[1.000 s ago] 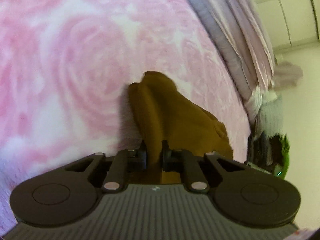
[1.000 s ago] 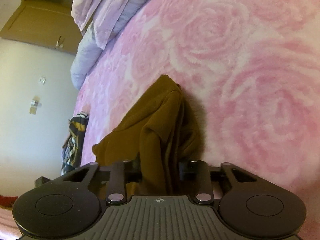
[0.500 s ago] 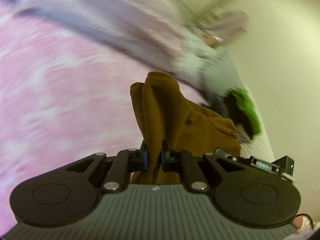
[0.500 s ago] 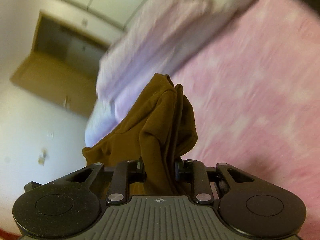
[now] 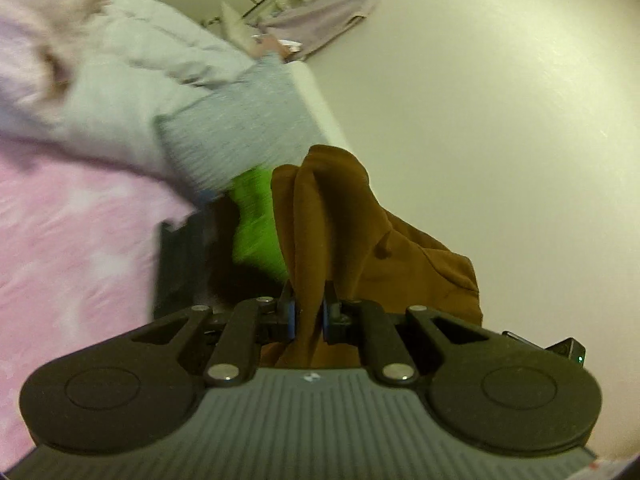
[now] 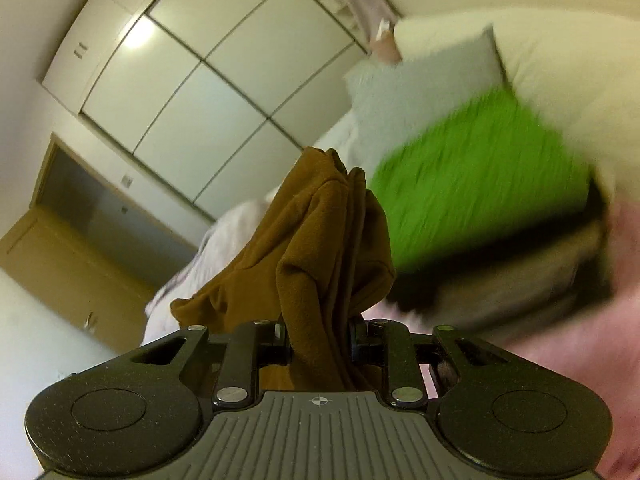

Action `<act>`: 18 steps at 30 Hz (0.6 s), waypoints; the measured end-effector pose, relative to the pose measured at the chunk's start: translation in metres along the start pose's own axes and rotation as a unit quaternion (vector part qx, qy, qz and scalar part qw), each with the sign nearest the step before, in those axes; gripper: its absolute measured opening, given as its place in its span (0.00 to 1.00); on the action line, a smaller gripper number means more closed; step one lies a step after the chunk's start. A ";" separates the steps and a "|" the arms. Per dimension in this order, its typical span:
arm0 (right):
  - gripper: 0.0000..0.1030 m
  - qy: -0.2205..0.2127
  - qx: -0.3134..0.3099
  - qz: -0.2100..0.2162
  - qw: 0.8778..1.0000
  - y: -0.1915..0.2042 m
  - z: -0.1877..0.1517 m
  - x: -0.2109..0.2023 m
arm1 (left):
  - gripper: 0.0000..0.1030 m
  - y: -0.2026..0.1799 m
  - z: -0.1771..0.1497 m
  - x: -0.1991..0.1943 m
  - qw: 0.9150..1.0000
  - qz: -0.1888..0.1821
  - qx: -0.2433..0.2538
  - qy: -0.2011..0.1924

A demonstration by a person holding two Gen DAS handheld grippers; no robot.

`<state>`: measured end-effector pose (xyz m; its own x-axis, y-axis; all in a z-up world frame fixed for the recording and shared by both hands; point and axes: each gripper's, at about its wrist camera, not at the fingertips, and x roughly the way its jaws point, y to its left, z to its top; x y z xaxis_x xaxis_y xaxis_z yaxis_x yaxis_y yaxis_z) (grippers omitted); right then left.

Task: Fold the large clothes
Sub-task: 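Carry the folded shirt with both grippers onto the green towel stack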

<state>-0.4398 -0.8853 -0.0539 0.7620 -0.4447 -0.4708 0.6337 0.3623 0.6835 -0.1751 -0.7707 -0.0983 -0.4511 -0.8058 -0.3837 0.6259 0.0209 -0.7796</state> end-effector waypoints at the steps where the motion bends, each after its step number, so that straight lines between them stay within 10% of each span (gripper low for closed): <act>1: 0.20 -0.006 -0.003 -0.001 1.000 -0.007 0.026 0.000 | 0.08 -0.013 0.010 0.022 1.000 -0.004 0.005 -0.002; 8: 0.21 -0.016 0.032 0.004 0.999 -0.058 0.160 0.031 | 0.08 -0.079 0.077 0.137 0.998 0.021 0.054 -0.006; 18: 0.21 0.039 0.084 -0.027 0.995 -0.151 0.204 0.091 | 0.08 -0.042 0.093 0.221 0.996 0.082 0.020 0.038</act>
<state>-0.4934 -1.1475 -0.0856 0.7394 -0.3926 -0.5469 0.6480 0.1949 0.7362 -0.2411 -1.0048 -0.1043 -0.3866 -0.7467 -0.5413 0.7191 0.1235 -0.6838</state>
